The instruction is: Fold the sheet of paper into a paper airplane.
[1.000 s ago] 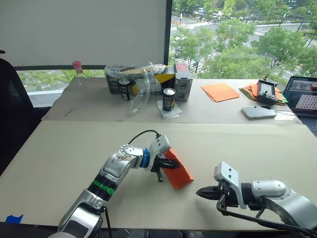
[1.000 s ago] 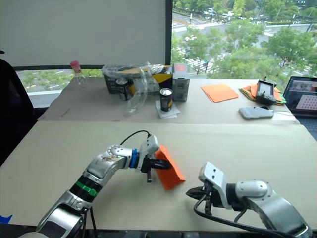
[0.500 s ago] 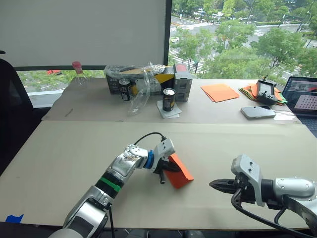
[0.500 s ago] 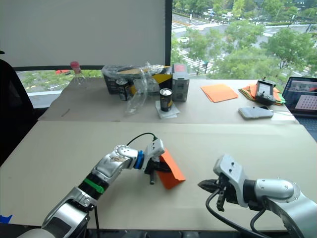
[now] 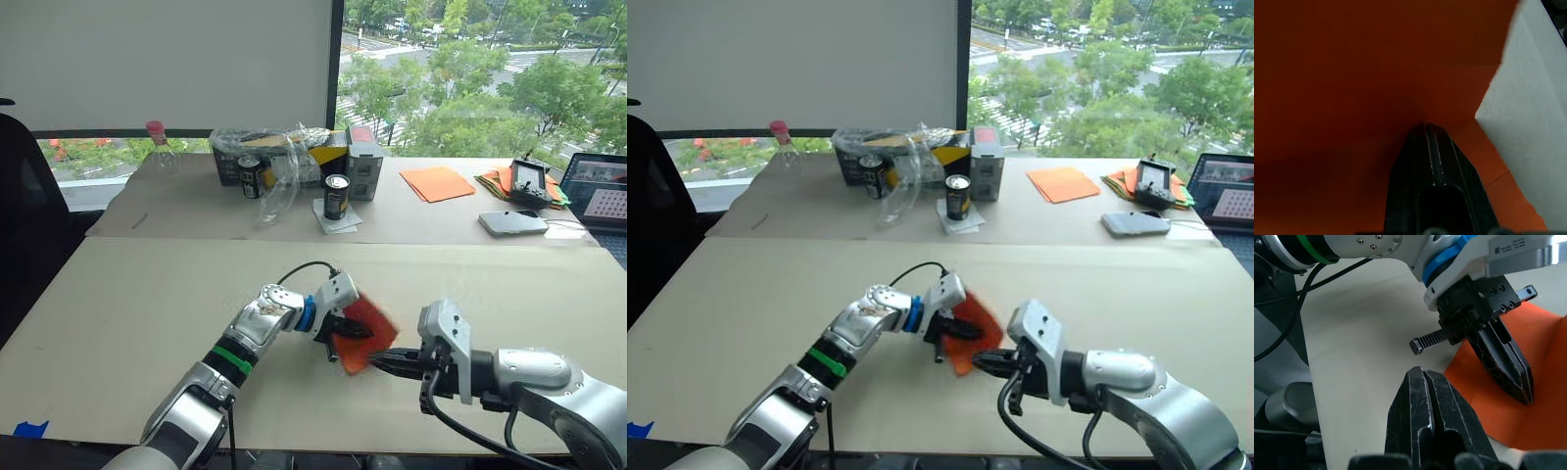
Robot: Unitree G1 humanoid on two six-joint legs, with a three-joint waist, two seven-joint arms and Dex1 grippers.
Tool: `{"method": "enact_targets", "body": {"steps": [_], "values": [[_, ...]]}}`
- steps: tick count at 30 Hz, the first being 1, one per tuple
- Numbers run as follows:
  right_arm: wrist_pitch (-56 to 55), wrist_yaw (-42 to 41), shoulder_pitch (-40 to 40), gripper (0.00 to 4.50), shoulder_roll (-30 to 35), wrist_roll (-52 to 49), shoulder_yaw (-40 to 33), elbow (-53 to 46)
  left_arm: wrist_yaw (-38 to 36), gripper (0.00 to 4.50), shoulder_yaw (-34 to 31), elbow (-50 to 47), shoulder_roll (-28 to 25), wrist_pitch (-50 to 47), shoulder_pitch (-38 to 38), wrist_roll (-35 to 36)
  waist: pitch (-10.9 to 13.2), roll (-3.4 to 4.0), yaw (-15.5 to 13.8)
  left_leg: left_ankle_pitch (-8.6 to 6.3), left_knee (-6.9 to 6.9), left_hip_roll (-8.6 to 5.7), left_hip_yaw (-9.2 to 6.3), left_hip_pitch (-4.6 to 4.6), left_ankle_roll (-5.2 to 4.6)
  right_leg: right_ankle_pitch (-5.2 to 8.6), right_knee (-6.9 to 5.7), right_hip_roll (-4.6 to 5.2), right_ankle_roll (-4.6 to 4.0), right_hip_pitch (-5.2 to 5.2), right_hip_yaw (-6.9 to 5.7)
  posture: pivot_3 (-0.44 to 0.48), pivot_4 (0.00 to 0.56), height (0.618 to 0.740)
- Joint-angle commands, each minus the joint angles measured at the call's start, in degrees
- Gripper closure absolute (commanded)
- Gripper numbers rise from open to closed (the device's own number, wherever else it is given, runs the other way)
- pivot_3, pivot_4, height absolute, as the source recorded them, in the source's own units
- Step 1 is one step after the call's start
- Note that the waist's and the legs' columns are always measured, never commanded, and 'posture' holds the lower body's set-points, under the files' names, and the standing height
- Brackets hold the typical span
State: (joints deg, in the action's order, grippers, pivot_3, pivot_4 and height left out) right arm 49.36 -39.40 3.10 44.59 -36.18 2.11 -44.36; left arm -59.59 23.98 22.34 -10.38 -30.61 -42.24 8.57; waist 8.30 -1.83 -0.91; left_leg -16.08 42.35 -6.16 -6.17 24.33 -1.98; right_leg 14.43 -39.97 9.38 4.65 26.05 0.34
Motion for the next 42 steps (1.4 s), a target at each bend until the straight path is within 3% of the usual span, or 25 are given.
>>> {"method": "enact_targets", "body": {"steps": [1,6,14,22,30,42], "values": [[-1.36,4.97,2.48,4.46,-0.62,7.74,5.03,3.02,1.81,4.5,-0.58,1.03,0.71,-0.75,-0.66,-1.05,0.0,0.0,0.1,0.0,0.0,0.0,0.0,0.0,0.0,-0.01,0.0,0.0,0.01,0.01,0.0,0.0,0.15,0.67],[-5.02,10.92,8.56,4.46,-3.7,17.71,8.07,13.64,1.5,4.5,0.0,-0.79,-0.19,-1.43,0.87,-1.29,-0.01,0.01,0.31,0.01,0.0,-0.02,0.05,-0.01,0.02,-0.01,-0.04,-0.02,0.0,0.06,0.05,0.0,0.15,0.67],[-4.23,10.04,10.76,4.46,-6.45,21.67,10.39,20.55,2.47,4.5,-0.89,-3.25,-2.71,-0.96,2.88,-1.45,-0.02,0.04,0.44,0.02,-0.04,-0.02,0.07,-0.01,0.03,-0.02,-0.09,-0.05,-0.01,0.12,0.09,0.0,0.15,0.67],[-3.78,7.86,12.21,4.46,-4.67,23.08,8.78,20.72,3.28,4.5,-5.29,-11.05,-6.42,-0.81,5.07,0.6,-0.02,0.04,0.48,0.04,-0.03,0.0,0.07,-0.04,0.06,-0.04,-0.14,-0.1,-0.03,0.12,0.09,0.0,0.15,0.67],[-9.39,7.09,19.87,4.46,-3.95,26.39,6.96,26.41,4.05,4.5,-16.16,-23.88,-12.73,-13.13,7.33,10.06,-0.02,0.04,1.04,0.04,-0.04,-0.01,0.07,0.02,0.06,-0.04,-0.13,-0.09,-0.04,0.21,0.09,0.0,0.15,0.67],[-19.13,-2.23,22.1,4.46,0.68,35.93,13.93,38.1,7.66,4.5,-15.62,-31.63,-15.24,-17.92,12.34,12.94,-0.02,0.05,1.11,0.05,-0.05,-0.03,0.09,0.03,0.09,-0.03,-0.15,-0.07,-0.04,0.21,0.1,0.0,0.15,0.67]]}}
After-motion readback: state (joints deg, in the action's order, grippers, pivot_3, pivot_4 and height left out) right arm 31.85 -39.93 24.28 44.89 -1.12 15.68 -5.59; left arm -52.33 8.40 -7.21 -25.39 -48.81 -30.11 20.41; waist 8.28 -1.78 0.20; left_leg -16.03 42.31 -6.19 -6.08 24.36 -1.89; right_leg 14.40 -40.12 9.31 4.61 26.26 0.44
